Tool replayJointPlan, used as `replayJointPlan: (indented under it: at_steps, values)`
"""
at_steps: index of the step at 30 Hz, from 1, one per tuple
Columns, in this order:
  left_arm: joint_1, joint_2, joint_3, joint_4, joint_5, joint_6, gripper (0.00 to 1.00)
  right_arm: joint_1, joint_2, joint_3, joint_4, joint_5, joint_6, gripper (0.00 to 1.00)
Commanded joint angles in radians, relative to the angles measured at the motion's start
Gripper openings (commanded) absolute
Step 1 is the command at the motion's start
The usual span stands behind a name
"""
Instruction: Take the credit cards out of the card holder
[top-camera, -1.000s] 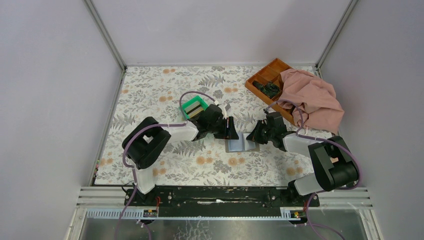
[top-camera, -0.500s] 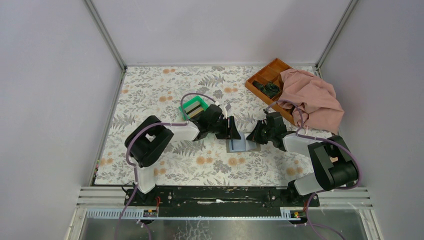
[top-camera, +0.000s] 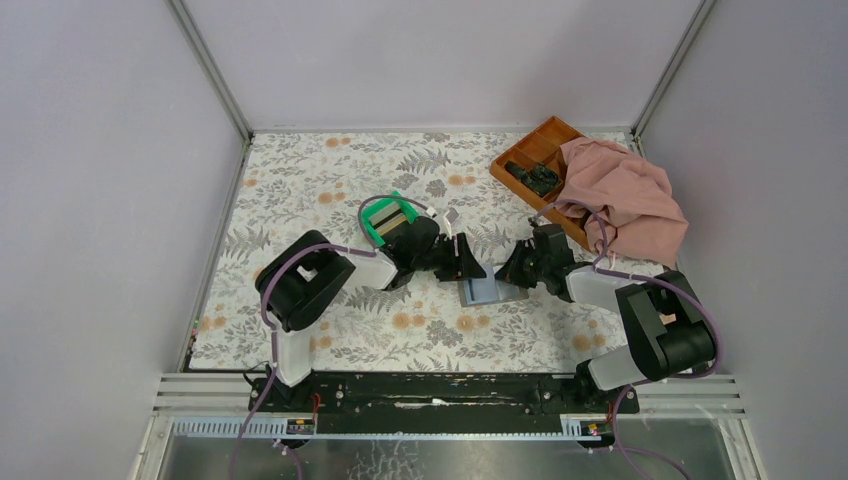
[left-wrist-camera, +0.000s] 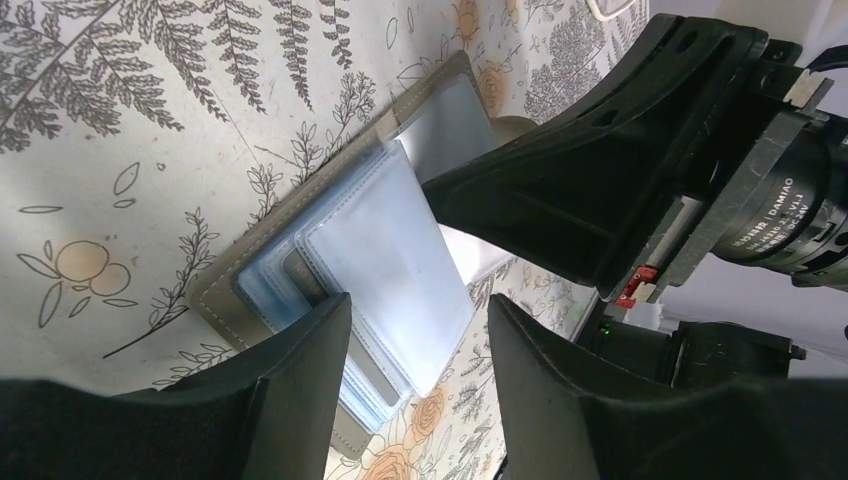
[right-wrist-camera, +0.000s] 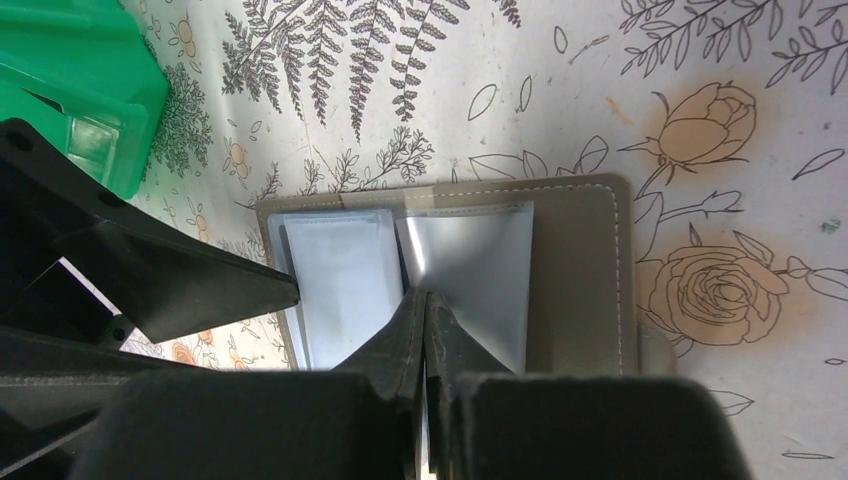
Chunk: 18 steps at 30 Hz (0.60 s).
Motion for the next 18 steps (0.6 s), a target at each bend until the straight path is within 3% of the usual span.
replayJointPlan:
  at_steps: [1,9,18]
  values:
    - [-0.035,0.015,-0.029,0.161,0.025,-0.071,0.60,0.008,0.019,0.001,0.041,-0.045,0.021,0.00]
    - [-0.050,0.013,-0.039,0.262,0.023,-0.122,0.60,0.008,0.020,-0.001,0.047,-0.052,0.027,0.00]
    - [-0.050,0.033,0.001,0.239,-0.001,-0.112,0.60,0.008,-0.020,-0.001,0.018,-0.029,0.021,0.00]
